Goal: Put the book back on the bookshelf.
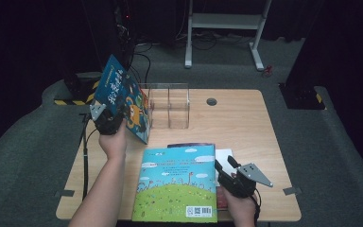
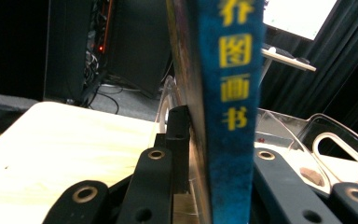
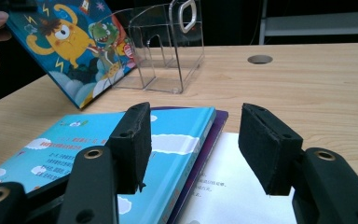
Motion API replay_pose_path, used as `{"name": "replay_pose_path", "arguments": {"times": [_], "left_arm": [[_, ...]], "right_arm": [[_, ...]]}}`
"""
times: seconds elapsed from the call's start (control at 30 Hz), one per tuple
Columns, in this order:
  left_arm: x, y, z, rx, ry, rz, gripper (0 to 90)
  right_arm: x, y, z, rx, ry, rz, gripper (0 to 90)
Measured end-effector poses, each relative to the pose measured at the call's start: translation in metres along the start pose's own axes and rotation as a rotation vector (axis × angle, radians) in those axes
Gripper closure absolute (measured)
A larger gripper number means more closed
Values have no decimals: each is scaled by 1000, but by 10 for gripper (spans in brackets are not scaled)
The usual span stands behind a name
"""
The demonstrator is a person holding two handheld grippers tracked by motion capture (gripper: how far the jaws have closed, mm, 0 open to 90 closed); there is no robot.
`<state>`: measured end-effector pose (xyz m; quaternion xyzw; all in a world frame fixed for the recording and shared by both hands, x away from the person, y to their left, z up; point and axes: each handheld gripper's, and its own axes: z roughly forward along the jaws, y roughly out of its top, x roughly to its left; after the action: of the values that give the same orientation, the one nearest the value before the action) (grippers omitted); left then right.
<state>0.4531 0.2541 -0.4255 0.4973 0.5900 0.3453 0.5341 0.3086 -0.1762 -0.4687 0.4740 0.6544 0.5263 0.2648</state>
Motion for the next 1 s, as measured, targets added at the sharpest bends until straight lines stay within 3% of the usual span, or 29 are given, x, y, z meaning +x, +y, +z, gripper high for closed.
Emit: {"name": "replay_pose_path", "arguments": {"times": [0.3,0.4,0.77,1.0], "left_arm": [[0,0,0,1,-14,18,750],[-2,-1,0,5,-22,51,674],[-7,2,0,32,-47,109,456],[-5,1,-1,55,-62,122,391]], "right_arm": [[0,0,1,1,0,-1,441],[0,0,1,4,1,0,440],[1,-1,2,9,3,-3,440],[1,-1,3,10,4,-3,439]]}}
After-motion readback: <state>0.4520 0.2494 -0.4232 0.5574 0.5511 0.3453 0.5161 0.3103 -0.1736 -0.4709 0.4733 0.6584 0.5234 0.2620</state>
